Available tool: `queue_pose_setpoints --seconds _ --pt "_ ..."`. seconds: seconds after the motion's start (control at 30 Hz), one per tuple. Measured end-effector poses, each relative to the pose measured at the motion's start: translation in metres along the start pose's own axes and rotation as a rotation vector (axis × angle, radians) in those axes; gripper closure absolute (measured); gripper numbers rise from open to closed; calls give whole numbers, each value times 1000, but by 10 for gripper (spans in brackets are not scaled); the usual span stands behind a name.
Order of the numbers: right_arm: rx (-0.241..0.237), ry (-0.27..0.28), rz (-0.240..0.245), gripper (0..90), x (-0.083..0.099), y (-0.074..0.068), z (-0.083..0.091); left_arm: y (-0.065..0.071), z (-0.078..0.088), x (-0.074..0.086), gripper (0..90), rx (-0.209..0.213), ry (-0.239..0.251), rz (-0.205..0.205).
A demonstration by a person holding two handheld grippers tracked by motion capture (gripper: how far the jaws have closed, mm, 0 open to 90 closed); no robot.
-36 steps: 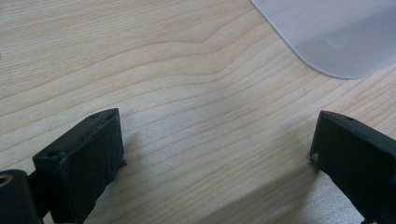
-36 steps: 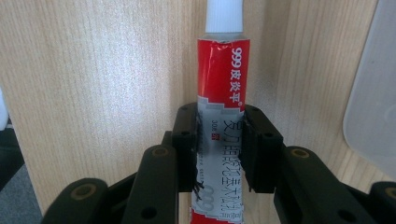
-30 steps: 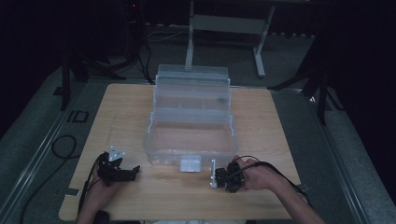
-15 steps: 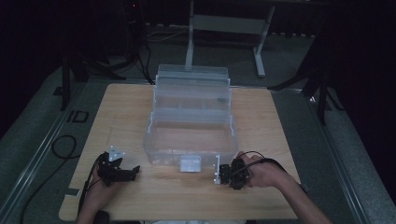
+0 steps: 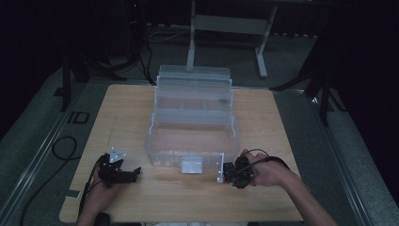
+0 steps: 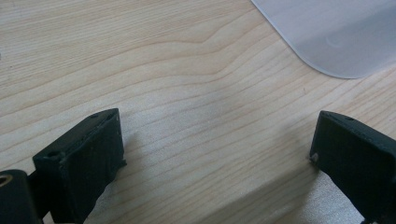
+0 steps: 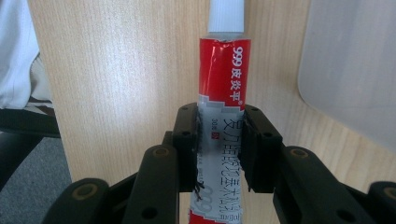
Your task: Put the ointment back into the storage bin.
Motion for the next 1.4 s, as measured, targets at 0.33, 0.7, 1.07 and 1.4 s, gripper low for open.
queue_pose_setpoints --seconds 0.33,0.7,1.07,1.4 --pt "30 18 -13 695 3 13 20 0 0 0 31 -1 0 1" --pt "57 34 -26 695 6 26 42 0 0 0 31 0 0 0" --pt "73 43 -38 696 7 39 59 0 0 0 31 0 2 3" --pt "76 43 -46 696 7 48 69 0 0 0 31 1 0 2"
Point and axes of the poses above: each handheld gripper's, and its own axes: z roughly backward along the jaws, x roughly out of its underside, y roughly to its right, the point moved 10 cm from there along -z, roughly forward along the jaws, and after that the axes turned 9 degrees about x, right-handed, at the moved point
